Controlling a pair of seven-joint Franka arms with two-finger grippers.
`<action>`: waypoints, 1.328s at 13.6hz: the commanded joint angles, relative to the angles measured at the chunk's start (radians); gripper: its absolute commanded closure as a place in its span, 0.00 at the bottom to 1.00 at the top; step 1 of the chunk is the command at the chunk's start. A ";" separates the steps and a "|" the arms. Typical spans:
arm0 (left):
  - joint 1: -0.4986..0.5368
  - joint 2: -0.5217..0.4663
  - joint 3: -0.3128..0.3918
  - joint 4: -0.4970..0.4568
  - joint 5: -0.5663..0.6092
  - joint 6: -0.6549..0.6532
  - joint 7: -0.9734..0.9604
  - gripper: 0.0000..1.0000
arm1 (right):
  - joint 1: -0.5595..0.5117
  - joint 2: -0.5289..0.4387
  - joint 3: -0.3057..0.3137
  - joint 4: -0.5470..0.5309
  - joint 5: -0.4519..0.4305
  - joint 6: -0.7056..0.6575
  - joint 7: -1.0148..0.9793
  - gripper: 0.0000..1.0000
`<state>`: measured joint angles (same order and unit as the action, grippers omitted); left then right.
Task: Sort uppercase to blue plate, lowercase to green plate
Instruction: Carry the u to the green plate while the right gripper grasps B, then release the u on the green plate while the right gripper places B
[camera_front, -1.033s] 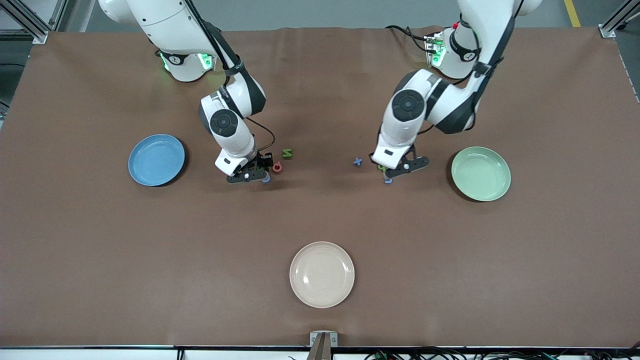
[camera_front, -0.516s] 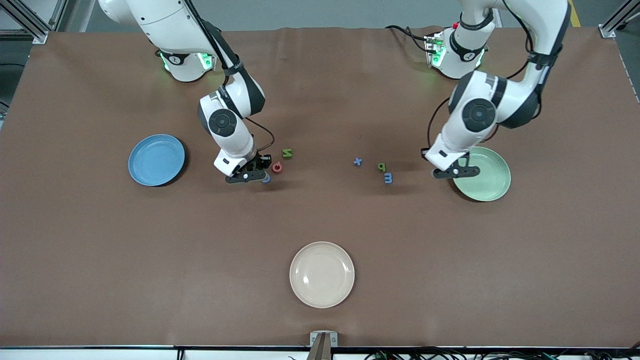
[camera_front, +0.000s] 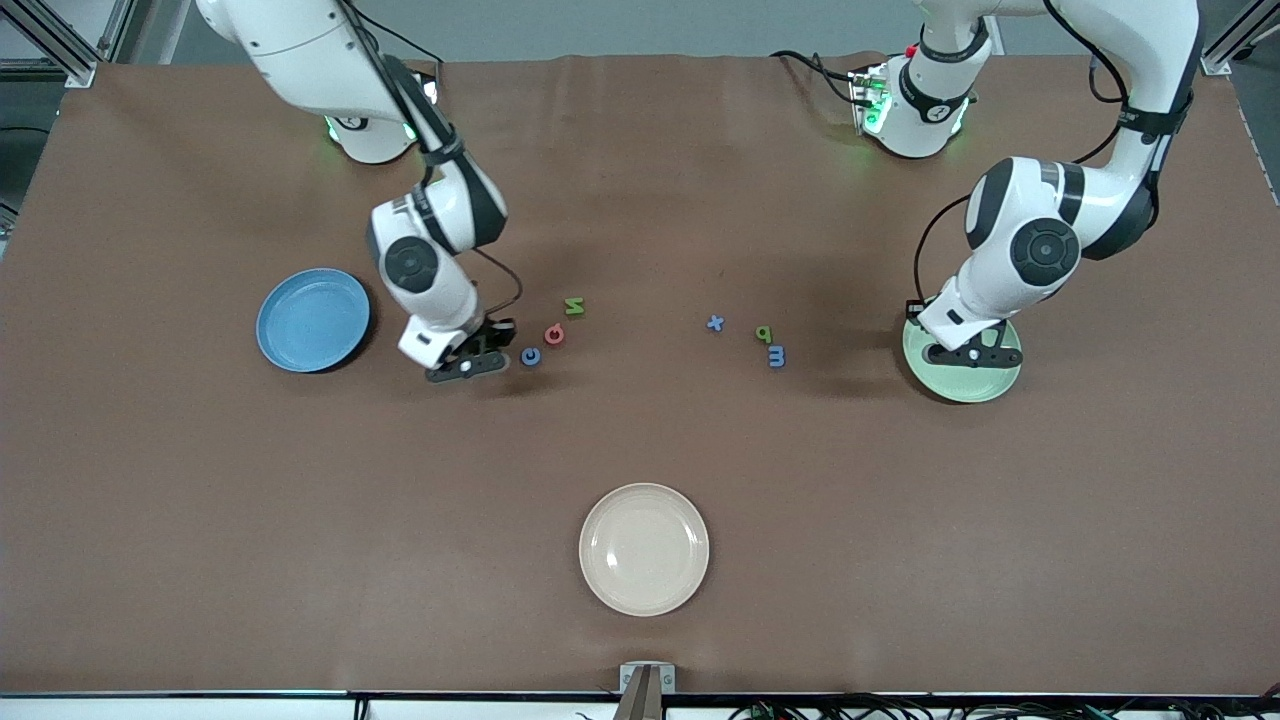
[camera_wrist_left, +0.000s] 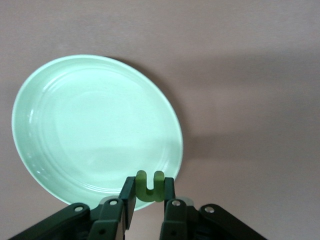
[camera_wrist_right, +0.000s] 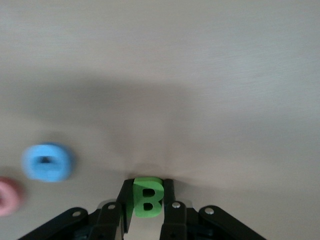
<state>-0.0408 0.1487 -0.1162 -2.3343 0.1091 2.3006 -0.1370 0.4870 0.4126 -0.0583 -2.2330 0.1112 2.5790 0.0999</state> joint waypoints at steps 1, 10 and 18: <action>0.033 0.006 -0.008 -0.033 0.037 0.066 0.031 0.80 | -0.152 -0.061 0.011 -0.028 0.004 -0.068 -0.210 1.00; 0.104 0.065 -0.008 -0.099 0.092 0.232 0.085 0.78 | -0.413 -0.305 0.009 -0.153 0.001 -0.321 -0.470 1.00; 0.105 0.058 -0.011 -0.123 0.109 0.254 0.083 0.17 | -0.542 -0.310 0.009 -0.249 -0.038 -0.283 -0.456 0.00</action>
<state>0.0577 0.2260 -0.1180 -2.4458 0.2013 2.5387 -0.0619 -0.0342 0.1150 -0.0666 -2.4647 0.0858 2.2834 -0.3626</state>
